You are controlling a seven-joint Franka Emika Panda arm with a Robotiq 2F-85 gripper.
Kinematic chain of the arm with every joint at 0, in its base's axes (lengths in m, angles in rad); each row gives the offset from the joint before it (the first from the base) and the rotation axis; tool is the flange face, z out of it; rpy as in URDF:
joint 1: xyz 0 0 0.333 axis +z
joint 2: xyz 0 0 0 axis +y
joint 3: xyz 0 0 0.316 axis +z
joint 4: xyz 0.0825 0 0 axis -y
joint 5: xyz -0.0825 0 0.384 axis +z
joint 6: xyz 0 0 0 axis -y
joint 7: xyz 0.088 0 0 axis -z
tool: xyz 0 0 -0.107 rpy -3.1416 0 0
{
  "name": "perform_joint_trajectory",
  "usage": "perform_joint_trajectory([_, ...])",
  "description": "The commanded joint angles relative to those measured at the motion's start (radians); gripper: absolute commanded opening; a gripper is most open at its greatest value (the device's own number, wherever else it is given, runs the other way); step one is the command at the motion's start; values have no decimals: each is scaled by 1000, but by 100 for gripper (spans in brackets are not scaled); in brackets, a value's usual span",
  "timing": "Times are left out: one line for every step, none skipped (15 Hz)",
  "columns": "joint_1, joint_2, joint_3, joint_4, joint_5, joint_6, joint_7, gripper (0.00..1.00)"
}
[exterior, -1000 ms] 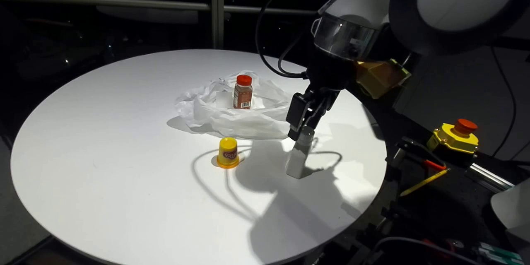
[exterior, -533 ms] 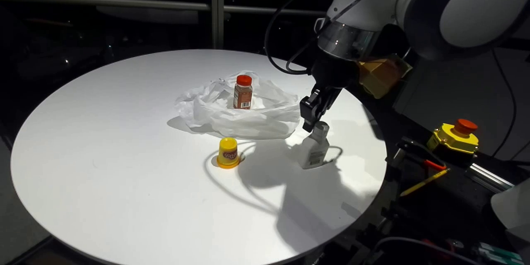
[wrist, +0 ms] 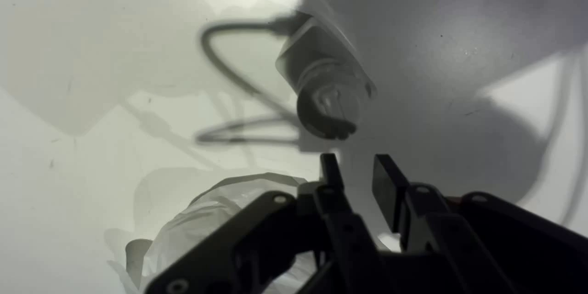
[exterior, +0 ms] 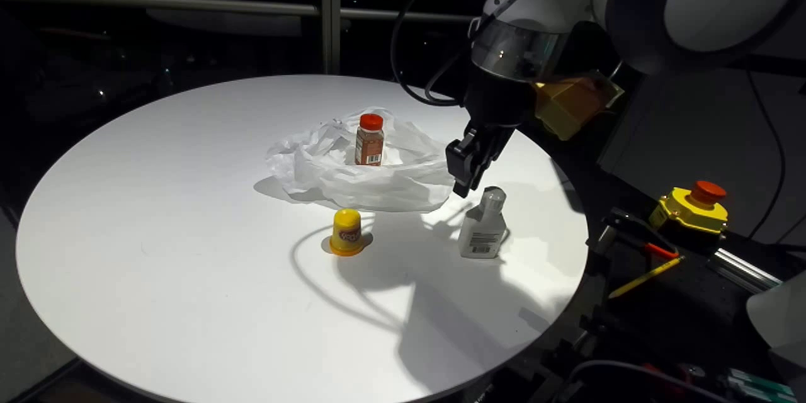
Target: Place the three containers inside the white plastic, pull up the plastic bag
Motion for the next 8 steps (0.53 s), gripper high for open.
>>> perform_joint_trajectory([-21, -54, 46, 44, 38, -81, -7, 58])
perform_joint_trajectory([-27, -56, 57, 55, 53, -111, -32, 65])
perform_joint_trajectory([-34, -56, 69, 64, 75, -138, -57, 74])
perform_joint_trajectory([-42, -51, 81, 71, 98, -164, -96, 81])
perform_joint_trajectory([-48, -47, 87, 76, 104, -185, -121, 89])
perform_joint_trajectory([-54, -41, 89, 78, 91, -202, -142, 96])
perform_joint_trajectory([-60, -37, 91, 78, 83, -217, -160, 99])
perform_joint_trajectory([-66, -36, 92, 75, 76, -228, -180, 100])
